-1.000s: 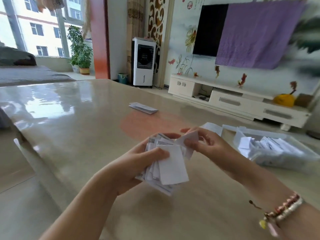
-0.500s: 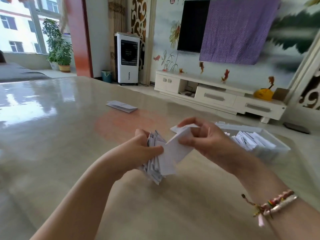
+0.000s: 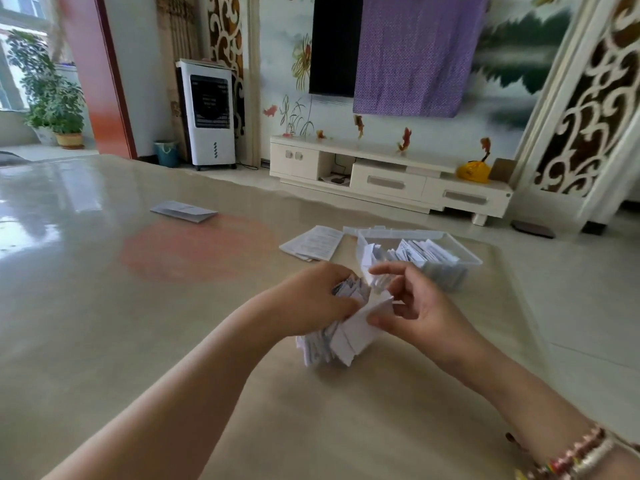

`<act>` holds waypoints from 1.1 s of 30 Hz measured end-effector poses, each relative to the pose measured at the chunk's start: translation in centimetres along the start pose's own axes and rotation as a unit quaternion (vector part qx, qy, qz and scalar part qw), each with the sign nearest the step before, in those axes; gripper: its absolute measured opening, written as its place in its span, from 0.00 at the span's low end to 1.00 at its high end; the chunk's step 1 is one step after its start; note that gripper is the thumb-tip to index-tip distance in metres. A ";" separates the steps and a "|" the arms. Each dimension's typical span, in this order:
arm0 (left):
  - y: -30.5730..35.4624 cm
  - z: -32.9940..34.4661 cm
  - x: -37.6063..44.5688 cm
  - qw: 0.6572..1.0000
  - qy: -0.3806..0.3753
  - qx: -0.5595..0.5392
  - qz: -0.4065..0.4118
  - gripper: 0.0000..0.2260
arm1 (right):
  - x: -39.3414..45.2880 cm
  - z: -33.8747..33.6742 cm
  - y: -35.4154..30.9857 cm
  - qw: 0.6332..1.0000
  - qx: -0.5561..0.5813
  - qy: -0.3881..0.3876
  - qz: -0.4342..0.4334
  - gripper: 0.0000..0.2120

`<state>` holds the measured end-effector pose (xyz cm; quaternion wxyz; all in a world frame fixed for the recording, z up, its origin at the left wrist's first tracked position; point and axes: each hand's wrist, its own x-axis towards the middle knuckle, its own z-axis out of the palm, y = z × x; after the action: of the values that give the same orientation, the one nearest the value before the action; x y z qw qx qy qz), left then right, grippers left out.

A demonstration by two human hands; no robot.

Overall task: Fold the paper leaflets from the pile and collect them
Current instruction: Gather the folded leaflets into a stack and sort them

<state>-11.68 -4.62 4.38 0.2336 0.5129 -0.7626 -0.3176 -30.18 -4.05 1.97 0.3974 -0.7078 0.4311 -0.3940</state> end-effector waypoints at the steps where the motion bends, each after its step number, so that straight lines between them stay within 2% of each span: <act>1: 0.6 0.7 0.4 0.999 -0.008 0.026 0.021 0.06 | -0.2 -0.6 0.6 1.000 -0.022 -0.002 0.005 0.28; 5: 2.1 2.0 0.7 0.988 -0.003 0.132 0.083 0.10 | -0.5 -1.2 2.6 0.996 -0.085 -0.014 0.007 0.40; 7: 1.9 2.1 0.2 0.991 0.014 0.106 0.086 0.11 | -0.1 -1.1 3.0 0.996 -0.090 -0.027 -0.007 0.41; 11: 0.7 2.9 -0.3 0.990 0.080 0.067 0.098 0.13 | 0.2 -0.5 2.1 0.993 -0.027 -0.110 0.016 0.43; 14: -0.2 3.6 -0.2 0.976 0.188 0.057 0.088 0.14 | 0.0 0.4 1.7 0.993 -0.022 -0.119 0.014 0.36; 17: -0.4 4.6 -0.1 0.959 0.280 -0.006 0.052 0.16 | -0.2 1.0 1.6 0.994 -0.017 -0.103 0.013 0.27; 19: -0.1 5.3 0.2 0.928 0.363 -0.078 0.023 0.14 | -0.4 1.6 1.5 0.997 -0.018 -0.070 0.008 0.23; 21: 0.1 5.4 0.1 0.873 0.438 -0.211 -0.038 0.10 | -0.5 2.3 1.5 0.999 -0.029 -0.017 0.003 0.21; 23: -0.1 5.2 -0.1 0.819 0.437 -0.358 -0.097 0.11 | -0.4 2.8 1.5 0.998 -0.050 0.026 0.012 0.21; 24: -0.4 5.2 -0.1 0.815 0.421 -0.381 -0.113 0.10 | -0.4 3.0 1.4 0.998 -0.055 0.039 0.020 0.21; 27: -0.4 5.9 -0.4 0.834 0.390 -0.375 -0.111 0.10 | -0.4 3.9 0.9 0.999 -0.022 0.015 0.036 0.23; 29: -0.2 6.3 -0.5 0.842 0.386 -0.363 -0.098 0.13 | -0.4 4.2 0.7 0.996 0.075 -0.007 0.051 0.23; 31: -0.1 6.4 -0.5 0.843 0.385 -0.363 -0.094 0.15 | -0.3 4.2 0.4 0.978 0.187 0.009 0.091 0.24; 33: -0.2 6.6 -0.4 0.841 0.388 -0.364 -0.096 0.15 | -0.1 4.7 0.1 0.959 0.249 0.060 0.117 0.22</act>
<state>-15.92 -2.67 -0.32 0.6484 0.5435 -0.3859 -0.3679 -26.04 -2.92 0.15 0.5779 -0.5060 0.4222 -0.4813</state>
